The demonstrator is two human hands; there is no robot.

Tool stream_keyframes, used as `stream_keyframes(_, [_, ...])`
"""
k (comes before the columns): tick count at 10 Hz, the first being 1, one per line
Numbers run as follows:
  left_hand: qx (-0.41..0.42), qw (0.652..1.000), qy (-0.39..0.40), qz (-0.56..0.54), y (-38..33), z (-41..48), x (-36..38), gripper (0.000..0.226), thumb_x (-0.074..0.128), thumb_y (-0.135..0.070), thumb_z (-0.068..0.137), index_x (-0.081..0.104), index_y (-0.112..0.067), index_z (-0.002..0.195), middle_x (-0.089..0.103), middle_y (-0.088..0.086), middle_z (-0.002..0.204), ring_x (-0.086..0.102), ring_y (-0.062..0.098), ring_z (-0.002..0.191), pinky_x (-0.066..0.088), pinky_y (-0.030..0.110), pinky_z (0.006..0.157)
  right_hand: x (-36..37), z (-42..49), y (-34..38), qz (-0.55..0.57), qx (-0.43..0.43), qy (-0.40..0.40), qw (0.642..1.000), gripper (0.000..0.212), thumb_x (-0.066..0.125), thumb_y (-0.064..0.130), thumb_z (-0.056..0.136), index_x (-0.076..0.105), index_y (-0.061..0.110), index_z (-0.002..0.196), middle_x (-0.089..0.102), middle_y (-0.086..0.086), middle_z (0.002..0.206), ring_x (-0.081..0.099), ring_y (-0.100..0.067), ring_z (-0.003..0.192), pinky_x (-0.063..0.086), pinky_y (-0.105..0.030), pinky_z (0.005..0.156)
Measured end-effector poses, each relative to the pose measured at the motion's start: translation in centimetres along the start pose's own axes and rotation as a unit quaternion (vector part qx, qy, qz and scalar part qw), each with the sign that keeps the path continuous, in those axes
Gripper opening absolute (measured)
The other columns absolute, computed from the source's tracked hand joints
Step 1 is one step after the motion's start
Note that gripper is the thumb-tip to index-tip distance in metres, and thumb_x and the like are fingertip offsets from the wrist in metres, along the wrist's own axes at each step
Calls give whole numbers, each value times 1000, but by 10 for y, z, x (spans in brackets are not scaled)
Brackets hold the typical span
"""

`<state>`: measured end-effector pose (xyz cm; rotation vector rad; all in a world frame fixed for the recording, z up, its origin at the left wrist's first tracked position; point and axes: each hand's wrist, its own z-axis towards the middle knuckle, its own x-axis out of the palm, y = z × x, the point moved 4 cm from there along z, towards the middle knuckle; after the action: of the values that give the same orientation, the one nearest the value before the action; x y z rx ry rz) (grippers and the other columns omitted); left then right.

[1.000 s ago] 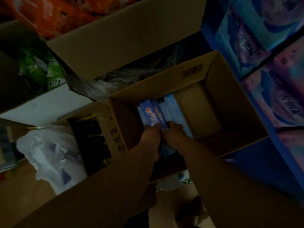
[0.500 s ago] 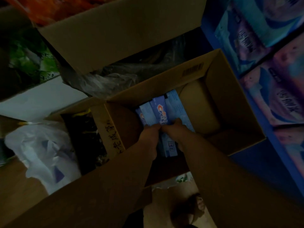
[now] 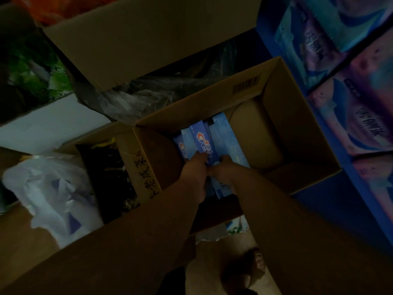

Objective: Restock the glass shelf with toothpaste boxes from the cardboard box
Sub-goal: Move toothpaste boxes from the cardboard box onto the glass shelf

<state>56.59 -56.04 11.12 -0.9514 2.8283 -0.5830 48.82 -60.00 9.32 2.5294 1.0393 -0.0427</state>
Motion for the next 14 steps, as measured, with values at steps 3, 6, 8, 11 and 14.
stream_keyframes(3, [54, 998, -9, 33, -2, 3, 1, 73, 58, -41, 71, 40, -14, 136, 53, 17, 133, 54, 38, 119, 44, 55, 100, -5, -10, -3, 118, -32, -14, 992, 68, 67, 19, 88, 29, 4, 143, 52, -14, 131, 57, -22, 104, 46, -27, 77])
stream_keyframes(6, [13, 995, 91, -40, -44, -62, 3, 33, 50, -32, 98, 55, -9, 120, 65, 12, 108, 63, 25, 89, 50, 39, 77, -41, -92, 18, 98, -81, 18, 992, 51, 80, 31, 72, 57, 12, 114, 70, -9, 97, 69, -23, 86, 58, -34, 73])
stream_keyframes(8, [110, 968, 209, -83, -110, -131, 20, 48, 45, -39, 98, 46, -11, 137, 60, 14, 126, 64, 26, 99, 57, 43, 76, -102, -210, 47, -37, -163, -63, 984, 84, 79, 26, 76, 31, 20, 144, 47, 4, 127, 50, -13, 106, 45, -27, 87])
stream_keyframes(11, [264, 895, 347, -94, -211, -331, 85, 39, 50, -37, 96, 55, -10, 124, 68, 12, 114, 66, 25, 102, 54, 44, 88, -171, -430, 109, -169, -271, -325, 890, 80, 78, 37, 73, 36, 17, 138, 50, -4, 132, 53, -20, 112, 41, -24, 83])
stream_keyframes(14, [474, 744, 462, -89, -253, -539, 118, 26, 46, -22, 99, 58, -7, 118, 69, 5, 101, 67, 14, 90, 59, 25, 71, -197, -632, 114, -185, -324, -543, 752, 81, 77, 46, 71, 41, 22, 139, 52, -7, 135, 52, -25, 118, 44, -36, 99])
